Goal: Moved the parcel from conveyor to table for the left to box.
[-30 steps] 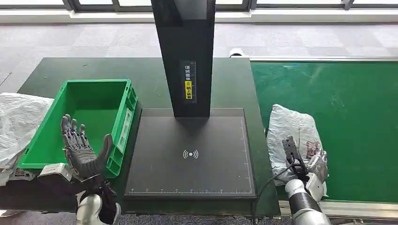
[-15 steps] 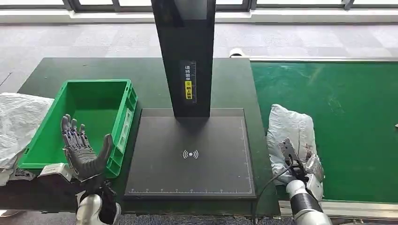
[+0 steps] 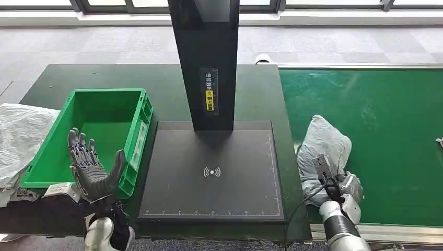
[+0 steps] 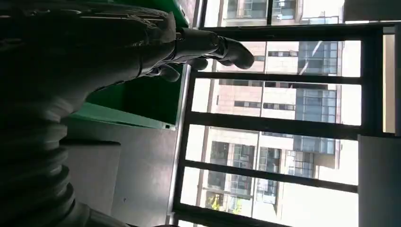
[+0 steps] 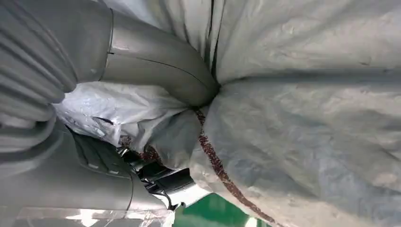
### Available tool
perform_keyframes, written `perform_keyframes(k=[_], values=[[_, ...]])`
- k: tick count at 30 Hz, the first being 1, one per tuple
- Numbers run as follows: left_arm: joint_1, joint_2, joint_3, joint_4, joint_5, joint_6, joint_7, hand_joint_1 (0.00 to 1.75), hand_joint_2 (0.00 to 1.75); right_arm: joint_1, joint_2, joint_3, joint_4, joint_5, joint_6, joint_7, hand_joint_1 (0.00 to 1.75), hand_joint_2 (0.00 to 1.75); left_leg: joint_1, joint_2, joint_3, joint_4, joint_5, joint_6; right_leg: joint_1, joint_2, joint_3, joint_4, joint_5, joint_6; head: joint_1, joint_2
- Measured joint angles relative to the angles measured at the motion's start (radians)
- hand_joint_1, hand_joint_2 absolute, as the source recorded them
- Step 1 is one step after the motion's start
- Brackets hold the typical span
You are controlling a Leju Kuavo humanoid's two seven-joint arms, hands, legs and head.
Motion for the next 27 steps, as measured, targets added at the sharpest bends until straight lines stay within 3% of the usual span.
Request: perform_keyframes(k=[5, 11, 20, 27], values=[[0.0, 0.0, 0.0, 0.0, 0.0, -0.002, 0.0, 0.0, 1.75, 0.003, 0.0, 0.0, -0.003, -0.005, -0.01, -0.007, 1.75, 1.75, 0.0, 0.0, 0.0, 0.0, 0.0, 0.0, 0.0, 0.0, 0.0, 0.0, 0.0, 0.0, 0.0, 0.0], [0.003, 0.0, 0.0, -0.007, 0.0, 0.0, 0.0, 0.0, 1.75, 0.046, 0.028, 0.001, -0.081, -0.038, -0.164, -0.14, 1.75, 1.75, 0.0, -0.002, -0.001, 0.0, 0.0, 0.0, 0.0, -0.002, 0.0, 0.0, 0.0, 0.0, 0.0, 0.0], [0.008, 0.0, 0.0, -0.016, -0.01, -0.005, 0.0, 0.0, 1.75, 0.205, 0.193, 0.086, -0.566, -0.144, -0.213, -0.477, 1.75, 1.75, 0.0, -0.001, -0.002, 0.0, 0.0, 0.0, 0.0, 0.0, -0.002, 0.0, 0.0, 0.0, 0.0, 0.0], [0.007, 0.0, 0.0, -0.015, -0.016, -0.018, 0.0, 0.0, 1.75, 0.276, 0.254, 0.209, -0.828, -0.196, -0.211, -0.524, 1.75, 1.75, 0.0, 0.0, -0.002, 0.0, 0.0, 0.0, -0.001, 0.0, -0.003, 0.0, 0.0, 0.0, 0.0, 0.0]])
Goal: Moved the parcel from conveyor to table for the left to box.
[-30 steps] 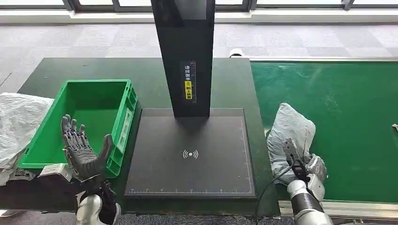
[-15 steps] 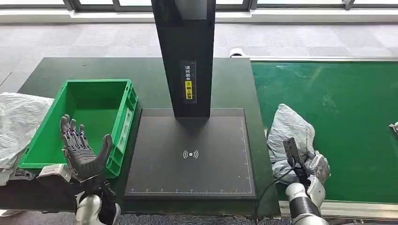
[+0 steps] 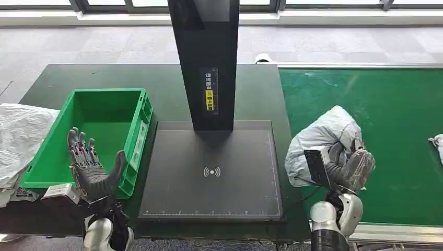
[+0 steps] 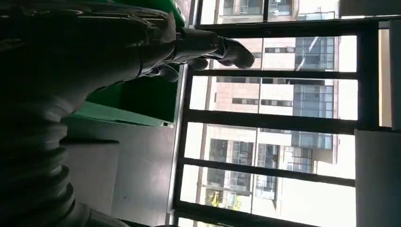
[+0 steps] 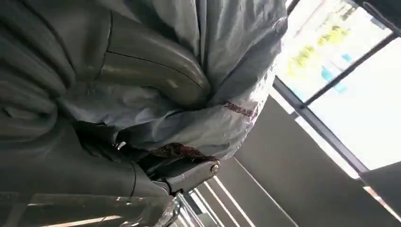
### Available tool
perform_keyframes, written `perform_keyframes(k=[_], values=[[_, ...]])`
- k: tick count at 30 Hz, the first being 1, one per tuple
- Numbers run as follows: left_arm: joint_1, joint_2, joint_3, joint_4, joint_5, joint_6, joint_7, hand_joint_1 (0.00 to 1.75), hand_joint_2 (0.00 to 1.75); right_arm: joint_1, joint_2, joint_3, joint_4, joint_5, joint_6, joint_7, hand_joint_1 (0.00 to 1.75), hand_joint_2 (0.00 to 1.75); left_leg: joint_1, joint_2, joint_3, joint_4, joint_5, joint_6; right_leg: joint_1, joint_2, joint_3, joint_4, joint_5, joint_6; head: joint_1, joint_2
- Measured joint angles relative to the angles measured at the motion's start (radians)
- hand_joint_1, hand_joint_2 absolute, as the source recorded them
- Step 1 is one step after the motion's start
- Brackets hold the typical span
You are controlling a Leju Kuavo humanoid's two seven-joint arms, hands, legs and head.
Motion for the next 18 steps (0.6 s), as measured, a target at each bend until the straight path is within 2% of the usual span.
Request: perform_keyframes(k=[5, 8, 12, 18], values=[[-0.001, 0.0, 0.0, 0.002, -0.002, -0.002, 0.0, 0.0, 1.75, 0.01, 0.002, 0.08, -0.104, -0.099, 0.0, -0.082, 1.75, 1.75, 0.0, 0.001, 0.0, 0.0, 0.0, 0.0, -0.001, 0.001, 0.0, 0.0, 0.0, 0.001, 0.0, 0.0], [-0.001, 0.0, 0.0, 0.005, -0.009, -0.007, 0.0, 0.0, 1.75, 0.02, 0.004, 0.172, -0.114, -0.172, 0.007, -0.135, 1.75, 1.75, 0.0, 0.001, 0.0, 0.0, 0.0, 0.0, -0.001, 0.002, 0.0, 0.0, 0.0, 0.0, 0.0, 0.0], [-0.001, 0.0, 0.0, 0.008, -0.018, -0.014, 0.0, 0.0, 1.75, 0.013, 0.004, 0.284, -0.096, -0.199, 0.04, -0.15, 1.75, 1.75, 0.0, 0.002, 0.0, 0.0, 0.001, 0.0, 0.001, 0.003, -0.001, 0.0, 0.001, 0.0, 0.0, 0.0], [-0.001, 0.0, 0.0, 0.008, -0.018, -0.015, 0.0, 0.0, 1.75, 0.009, 0.004, 0.351, -0.079, -0.213, 0.052, -0.158, 1.75, 1.75, 0.0, 0.002, 0.0, 0.0, 0.001, 0.0, 0.001, 0.002, -0.001, 0.0, 0.001, 0.0, 0.0, 0.0]])
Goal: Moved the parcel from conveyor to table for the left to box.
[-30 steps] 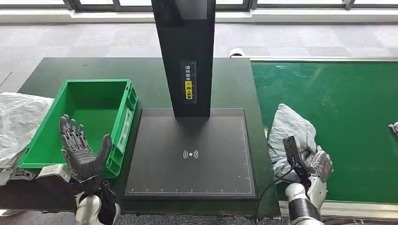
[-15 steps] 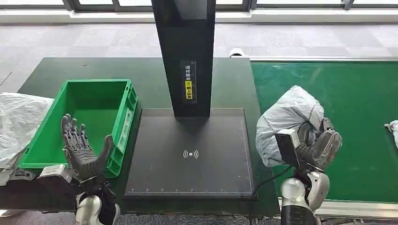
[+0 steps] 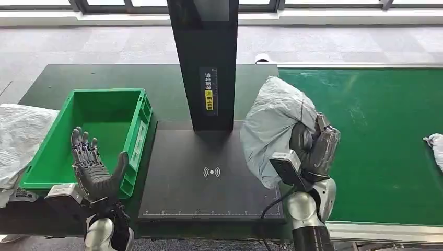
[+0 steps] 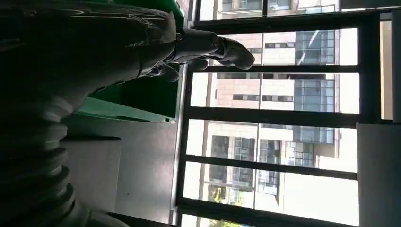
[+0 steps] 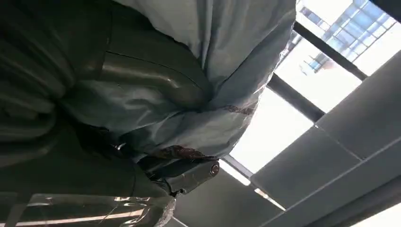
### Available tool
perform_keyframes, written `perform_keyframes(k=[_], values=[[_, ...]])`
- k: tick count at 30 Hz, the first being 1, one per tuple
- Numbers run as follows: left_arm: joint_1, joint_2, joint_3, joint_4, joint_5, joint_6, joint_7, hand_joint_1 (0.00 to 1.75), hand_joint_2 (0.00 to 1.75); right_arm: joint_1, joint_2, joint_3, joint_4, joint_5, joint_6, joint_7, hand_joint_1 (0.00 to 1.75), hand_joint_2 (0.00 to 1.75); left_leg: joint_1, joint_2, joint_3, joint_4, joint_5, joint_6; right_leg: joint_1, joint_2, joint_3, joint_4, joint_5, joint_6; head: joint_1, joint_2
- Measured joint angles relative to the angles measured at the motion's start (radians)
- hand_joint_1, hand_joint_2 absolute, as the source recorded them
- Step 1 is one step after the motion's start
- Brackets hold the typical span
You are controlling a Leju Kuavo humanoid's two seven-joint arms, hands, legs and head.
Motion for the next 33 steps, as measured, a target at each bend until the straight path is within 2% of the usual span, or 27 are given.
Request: perform_keyframes(k=[4, 14, 19, 23, 24, 25, 27, 31, 33], values=[[-0.001, 0.0, 0.0, 0.003, 0.0, -0.002, 0.0, 0.0, 1.75, -0.006, 0.0, 0.069, 0.054, -0.022, 0.057, -0.012, 1.75, 1.75, 0.0, 0.0, 0.0, 0.0, 0.0, 0.0, 0.0, 0.001, 0.0, 0.0, 0.0, 0.0, 0.0, 0.0], [-0.002, 0.0, 0.0, 0.018, -0.001, -0.003, 0.0, 0.0, 1.75, -0.025, 0.0, 0.188, 0.195, -0.05, 0.073, 0.006, 1.75, 1.75, 0.0, 0.0, 0.0, 0.0, 0.0, 0.0, 0.0, 0.0, 0.0, 0.0, 0.0, 0.0, 0.0, 0.0], [-0.004, 0.0, 0.0, 0.027, 0.0, -0.003, 0.0, 0.0, 1.75, -0.039, 0.002, 0.224, 0.275, -0.107, 0.103, 0.018, 1.75, 1.75, 0.0, 0.0, 0.0, 0.0, 0.0, 0.0, 0.0, 0.0, 0.0, 0.0, 0.0, 0.0, 0.0, 0.0], [-0.005, 0.0, 0.0, 0.037, 0.0, -0.002, 0.0, 0.0, 1.75, -0.056, 0.004, 0.24, 0.387, -0.206, 0.183, -0.003, 1.75, 1.75, 0.0, 0.0, 0.0, 0.0, 0.0, 0.0, 0.0, 0.001, 0.0, 0.0, 0.0, 0.0, 0.0, 0.0], [-0.005, 0.0, 0.0, 0.039, 0.0, 0.0, 0.0, 0.0, 1.75, -0.061, 0.005, 0.24, 0.414, -0.227, 0.192, -0.018, 0.66, 1.75, 0.0, 0.0, 0.0, 0.0, 0.0, 0.0, 0.0, 0.0, 0.0, 0.0, 0.0, 0.0, 0.0, 0.0], [-0.006, 0.0, 0.0, 0.041, 0.0, 0.001, 0.0, 0.0, 1.75, -0.067, 0.006, 0.24, 0.45, -0.246, 0.197, -0.032, 0.0, 1.75, 0.0, 0.0, 0.0, 0.0, 0.0, 0.0, 0.0, 0.0, 0.0, 0.0, 0.0, 0.0, 0.0, 0.0], [-0.006, 0.0, 0.0, 0.042, 0.0, 0.003, 0.0, 0.0, 1.75, -0.086, 0.01, 0.24, 0.517, -0.261, 0.194, -0.034, 0.0, 1.75, 0.0, 0.0, 0.0, 0.0, 0.0, 0.0, 0.0, 0.001, 0.0, 0.0, 0.0, 0.0, 0.0, 0.0], [-0.006, 0.0, 0.0, 0.042, 0.0, 0.015, 0.0, 0.0, 1.75, -0.13, 0.019, 0.24, 0.651, -0.249, 0.178, 0.048, 0.0, 1.75, 0.0, 0.0, 0.0, 0.0, 0.0, 0.0, 0.0, 0.001, 0.0, 0.0, 0.0, 0.0, 0.0, 0.0], [-0.006, 0.0, 0.0, 0.042, 0.0, 0.021, 0.0, 0.0, 1.75, -0.15, 0.024, 0.24, 0.702, -0.25, 0.165, 0.047, 0.0, 1.75, 0.0, 0.0, 0.001, 0.0, 0.0, 0.0, 0.0, 0.001, 0.0, 0.0, 0.001, -0.001, 0.0, 0.0]])
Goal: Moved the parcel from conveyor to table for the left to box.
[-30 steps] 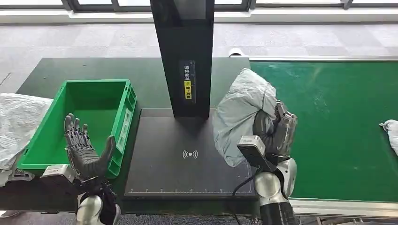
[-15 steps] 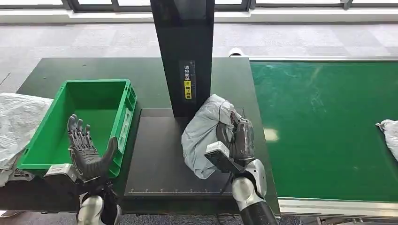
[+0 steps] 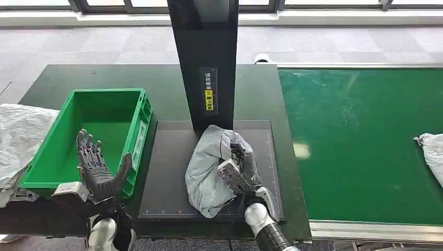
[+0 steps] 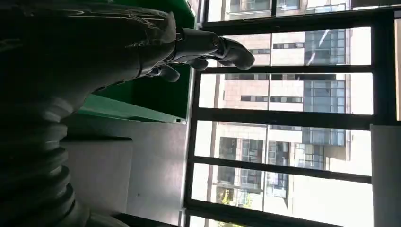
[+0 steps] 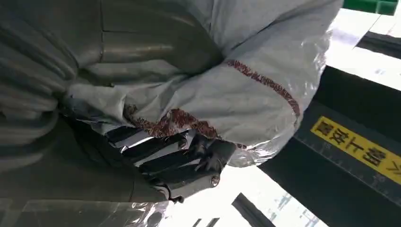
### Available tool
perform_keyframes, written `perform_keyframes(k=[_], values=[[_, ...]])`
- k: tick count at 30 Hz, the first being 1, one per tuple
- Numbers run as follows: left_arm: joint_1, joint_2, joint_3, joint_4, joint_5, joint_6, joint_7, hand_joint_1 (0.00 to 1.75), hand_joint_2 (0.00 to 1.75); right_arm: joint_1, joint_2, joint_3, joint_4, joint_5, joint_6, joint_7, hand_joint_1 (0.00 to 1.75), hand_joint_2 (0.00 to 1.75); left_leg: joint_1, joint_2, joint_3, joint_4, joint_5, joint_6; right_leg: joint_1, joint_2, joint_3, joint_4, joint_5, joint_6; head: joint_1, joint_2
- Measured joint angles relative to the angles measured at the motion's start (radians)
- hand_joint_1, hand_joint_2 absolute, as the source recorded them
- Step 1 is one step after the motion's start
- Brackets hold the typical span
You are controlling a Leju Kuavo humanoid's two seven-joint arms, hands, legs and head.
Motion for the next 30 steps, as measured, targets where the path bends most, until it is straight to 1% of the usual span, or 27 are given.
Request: perform_keyframes(k=[3, 8, 15, 16, 19, 21, 23, 24, 27, 30], values=[[0.0, 0.0, 0.0, 0.0, -0.001, 0.003, 0.0, 0.0, 1.75, -0.017, 0.003, 0.0, 0.049, -0.022, -0.013, -0.031, 0.0, 1.75, 0.0, 0.0, 0.0, 0.0, 0.0, 0.0, 0.0, 0.0, 0.0, 0.0, 0.0, 0.0, 0.0, 0.0], [0.0, 0.0, 0.0, 0.0, -0.002, 0.013, 0.0, 0.0, 1.75, -0.017, 0.005, -0.003, 0.058, -0.094, -0.047, -0.135, 0.0, 1.75, 0.0, 0.0, 0.0, 0.0, 0.001, -0.001, 0.0, 0.0, 0.0, 0.0, 0.001, -0.001, 0.0, 0.0], [0.0, 0.0, 0.0, 0.0, -0.002, 0.014, 0.0, 0.0, 1.75, -0.017, 0.005, -0.004, 0.058, -0.103, -0.055, -0.146, 0.0, 1.75, 0.0, 0.0, 0.0, 0.0, 0.001, -0.001, 0.0, 0.0, 0.0, 0.0, 0.001, -0.001, 0.0, 0.0], [0.0, 0.0, 0.0, 0.0, -0.002, 0.014, 0.0, 0.0, 1.75, -0.017, 0.005, -0.004, 0.058, -0.103, -0.055, -0.146, 0.0, 0.0, 0.0, 0.0, 0.0, 0.0, 0.001, -0.001, 0.0, 0.0, 0.0, 0.0, 0.001, -0.001, 0.0, 0.0], [0.0, 0.0, 0.0, 0.0, -0.006, 0.014, 0.0, 0.0, 1.75, -0.016, 0.005, -0.004, 0.057, -0.112, -0.073, -0.164, 0.0, 0.0, 0.0, 0.0, 0.0, 0.0, 0.001, -0.001, 0.0, 0.0, 0.0, 0.0, 0.001, -0.001, 0.0, 0.0], [0.0, 0.0, 0.0, 0.0, -0.007, 0.016, 0.0, 0.0, 1.75, -0.004, 0.005, -0.004, 0.039, -0.151, -0.116, -0.207, 0.0, 0.0, 0.0, 0.0, 0.0, 0.0, 0.001, -0.001, 0.0, 0.0, 0.0, 0.0, 0.001, -0.001, 0.0, 0.0], [0.0, 0.0, 0.0, 0.0, -0.006, 0.019, 0.0, 0.0, 1.75, 0.018, 0.002, -0.004, -0.027, -0.207, -0.173, -0.235, 0.0, 0.0, 0.0, 0.0, 0.0, 0.0, 0.001, -0.001, 0.0, 0.0, 0.0, 0.0, 0.001, -0.001, 0.0, 0.0], [0.0, 0.0, 0.0, 0.0, -0.006, 0.02, 0.0, 0.0, 1.75, 0.03, -0.001, -0.004, -0.08, -0.208, -0.201, -0.239, 0.0, 1.75, 0.0, 0.0, 0.0, 0.0, 0.001, -0.001, 0.0, 0.0, 0.0, 0.0, 0.001, -0.001, 0.0, 0.0], [0.0, 0.0, 0.0, 0.0, -0.006, 0.022, 0.0, 0.0, 1.75, 0.074, -0.009, -0.007, -0.254, -0.142, -0.218, -0.242, 0.0, 1.75, 0.0, 0.0, 0.0, 0.0, 0.001, -0.001, 0.0, 0.0, -0.001, 0.0, 0.001, -0.001, 0.0, 0.0], [0.0, 0.0, 0.0, 0.0, -0.015, 0.03, 0.0, 0.0, 1.75, 0.093, -0.012, -0.026, -0.355, -0.121, -0.218, -0.241, 0.0, 1.75, 0.0, 0.0, 0.0, 0.0, 0.001, -0.001, 0.0, 0.001, -0.001, 0.0, 0.001, -0.001, 0.0, 0.0]])
